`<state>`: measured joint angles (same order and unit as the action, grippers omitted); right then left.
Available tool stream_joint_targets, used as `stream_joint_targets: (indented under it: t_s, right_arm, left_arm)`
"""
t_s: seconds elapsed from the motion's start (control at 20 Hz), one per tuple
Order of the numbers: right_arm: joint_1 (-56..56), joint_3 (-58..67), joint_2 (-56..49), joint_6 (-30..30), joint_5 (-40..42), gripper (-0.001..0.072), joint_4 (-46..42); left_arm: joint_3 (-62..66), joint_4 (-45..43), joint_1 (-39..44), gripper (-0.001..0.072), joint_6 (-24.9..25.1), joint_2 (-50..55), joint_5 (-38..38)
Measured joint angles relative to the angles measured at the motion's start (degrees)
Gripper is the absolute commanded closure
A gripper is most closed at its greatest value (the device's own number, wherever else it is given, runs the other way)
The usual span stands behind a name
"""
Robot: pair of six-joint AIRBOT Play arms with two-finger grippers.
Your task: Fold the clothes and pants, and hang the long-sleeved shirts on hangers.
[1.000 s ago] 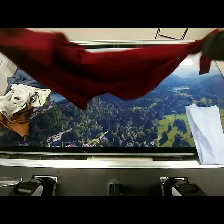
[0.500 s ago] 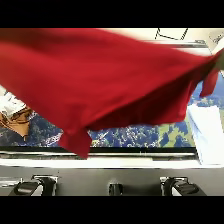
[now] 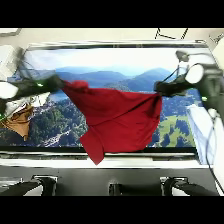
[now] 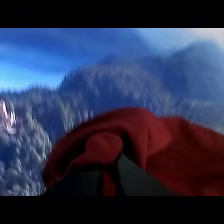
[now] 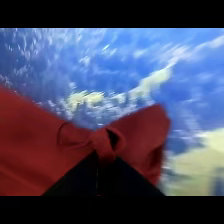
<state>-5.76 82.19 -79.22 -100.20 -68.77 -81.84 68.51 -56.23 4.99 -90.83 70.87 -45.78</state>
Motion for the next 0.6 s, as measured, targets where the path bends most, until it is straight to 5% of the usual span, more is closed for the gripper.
stream_joint_targets:
  t_s: [0.05,0.45,0.6]
  right_arm:
    - [0.0,-0.3,-2.1,-0.4,0.7,0.0673,1.4]
    - [0.0,-1.4,-6.6,1.2,-5.1,0.0672,-1.3]
    - [-0.2,-2.0,-6.8,1.8,-8.2,0.0672,-1.4]
  left_arm:
    - [-0.2,1.7,0.0,-0.0001,-0.4,3.0,-1.4]
    - [-6.8,-2.0,-6.5,-0.0005,4.8,9.2,-30.5]
    - [-19.4,0.7,-5.7,-0.0003,6.0,5.3,-31.5]
